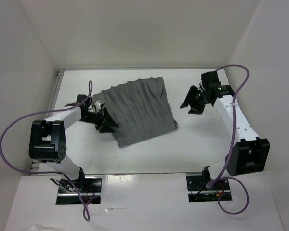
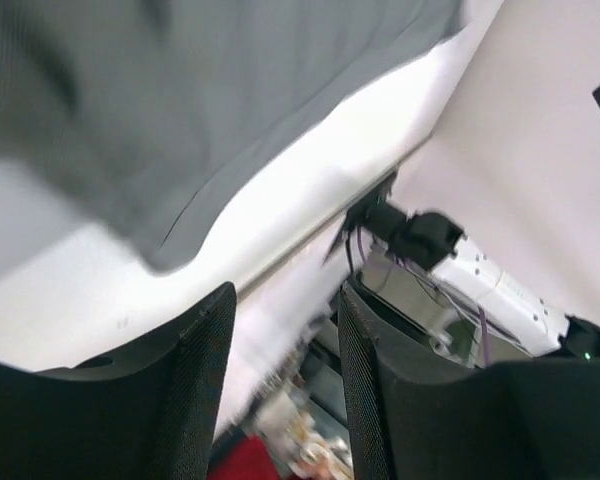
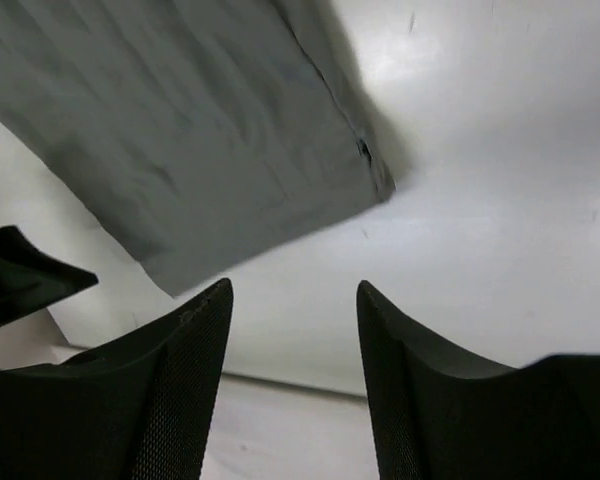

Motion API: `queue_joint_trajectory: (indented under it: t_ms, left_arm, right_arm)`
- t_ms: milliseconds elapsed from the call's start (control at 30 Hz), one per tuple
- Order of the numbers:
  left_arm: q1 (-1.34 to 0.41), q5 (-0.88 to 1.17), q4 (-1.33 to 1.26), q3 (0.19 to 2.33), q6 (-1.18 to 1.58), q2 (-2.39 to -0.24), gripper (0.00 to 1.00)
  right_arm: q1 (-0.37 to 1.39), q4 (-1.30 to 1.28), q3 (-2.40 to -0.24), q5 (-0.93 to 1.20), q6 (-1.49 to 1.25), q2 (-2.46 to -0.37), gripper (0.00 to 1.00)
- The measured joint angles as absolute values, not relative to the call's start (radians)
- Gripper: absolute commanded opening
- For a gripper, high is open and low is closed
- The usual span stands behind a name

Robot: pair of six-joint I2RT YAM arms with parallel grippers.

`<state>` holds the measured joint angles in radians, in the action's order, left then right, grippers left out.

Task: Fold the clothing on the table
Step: Fold the skirt

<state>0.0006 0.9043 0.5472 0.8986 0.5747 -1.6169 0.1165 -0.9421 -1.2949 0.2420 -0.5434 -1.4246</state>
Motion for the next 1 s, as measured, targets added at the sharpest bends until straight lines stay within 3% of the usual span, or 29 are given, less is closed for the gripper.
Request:
queue_joint_trajectory:
  t_ms: [200,233,300,400,433,733,867,1000]
  left_arm:
    - [0.001,0.86,0.504,1.162,0.592,-1.678,0.53]
    - [0.001,0.849,0.496,1.202,0.603,-1.695,0.53]
    - [0.001,0.813,0.47,1.272,0.612,-1.729,0.4]
    - [0.001,0.778,0.416,1.338,0.638,-1.77,0.01]
    - [0.001,0.765,0.403,1.351,0.646,-1.784,0.0]
    - [-0.017,0.606,0.391,1.358,0.654,-1.883,0.0]
    - [-0.024,0.554,0.39,1.32,0.654,-1.911,0.0]
    - [-0.027,0.527,0.393,1.311,0.654,-1.975,0.0]
  right_arm:
    - [0.151,-0.834,-1.437,0.172,-0.557,-1.567,0.45]
    - [0.162,-0.812,-1.462,0.167,-0.555,-1.615,0.35]
    - [0.187,-0.774,-1.511,0.155,-0.539,-1.714,0.21]
    - [0.225,-0.724,-1.57,0.155,-0.511,-1.847,0.02]
    - [0.239,-0.708,-1.59,0.158,-0.5,-1.891,0.0]
    - [0.328,-0.685,-1.755,0.213,-0.403,-2.236,0.0]
    - [0.337,-0.672,-1.679,0.222,-0.403,-2.204,0.0]
    - [0.361,-0.698,-1.453,0.221,-0.403,-2.059,0.0]
